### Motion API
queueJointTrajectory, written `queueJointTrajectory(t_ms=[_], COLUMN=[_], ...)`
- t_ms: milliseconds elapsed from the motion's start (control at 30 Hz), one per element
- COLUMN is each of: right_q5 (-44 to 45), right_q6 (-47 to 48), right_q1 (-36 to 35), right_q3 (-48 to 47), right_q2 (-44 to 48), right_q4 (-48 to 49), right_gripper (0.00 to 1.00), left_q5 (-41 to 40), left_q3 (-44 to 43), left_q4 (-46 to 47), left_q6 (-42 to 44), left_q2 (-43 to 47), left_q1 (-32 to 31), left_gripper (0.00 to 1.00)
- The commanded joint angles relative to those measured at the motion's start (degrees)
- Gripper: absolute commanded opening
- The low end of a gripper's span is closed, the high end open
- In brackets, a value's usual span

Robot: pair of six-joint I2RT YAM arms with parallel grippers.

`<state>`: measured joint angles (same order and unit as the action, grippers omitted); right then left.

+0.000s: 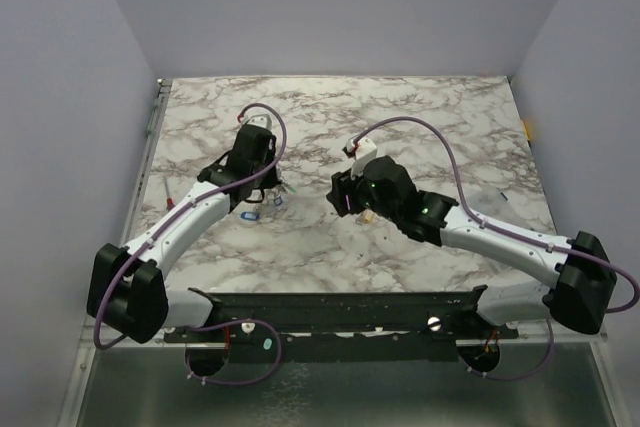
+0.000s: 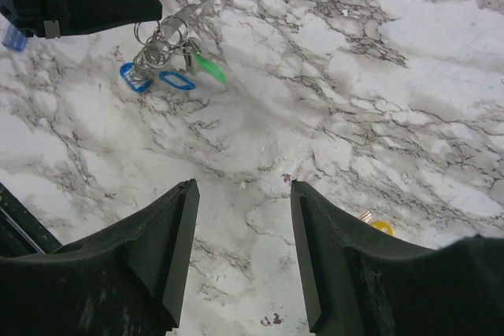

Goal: Put the keys on the keyring

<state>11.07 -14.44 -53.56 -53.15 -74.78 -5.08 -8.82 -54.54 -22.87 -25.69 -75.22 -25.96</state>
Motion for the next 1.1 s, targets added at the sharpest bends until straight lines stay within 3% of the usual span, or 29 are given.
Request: queueJointTrajectory(t_ms=[0,233,433,533,833,1067], right_q5=[-1.04,-0.39,-3.92,-7.73,-30.19,-35.05], right_q6=[2.28,8.40,13.22,13.85,18.21,17.95], right_q1=[0.12,0.12,0.12,0.25,1.93,5.55], right_q3=[-2.44,-3.03,-3.37,-2.94,-5.48,-8.71], right_q2=[2.78,6.42,9.36,11.69,13.41,14.33], right_q4=[-1.06,0.79,1.36,2.59,-0.98,-3.51], right_gripper=[0.59,0.59,0.59,0.59,0.59,0.58], left_q5=[7.15,17.40,20.90,21.68,39.75,45.17], left_q3=[-4.80,-11.08,-14.63,-15.46,-15.56,-14.80], left_q4=[-3.89,-8.63,-12.45,-13.22,-12.62,-12.03], left_q6=[4.75,9.43,13.18,14.57,17.53,18.87], left_q2=[1.65,-0.11,0.08,1.04,5.50,10.39], left_q1=[-0.15,-0.21,-0.28,-0.25,-0.32,-0.59], left_gripper=[0.00,0.00,0.00,0.00,0.00,0.00])
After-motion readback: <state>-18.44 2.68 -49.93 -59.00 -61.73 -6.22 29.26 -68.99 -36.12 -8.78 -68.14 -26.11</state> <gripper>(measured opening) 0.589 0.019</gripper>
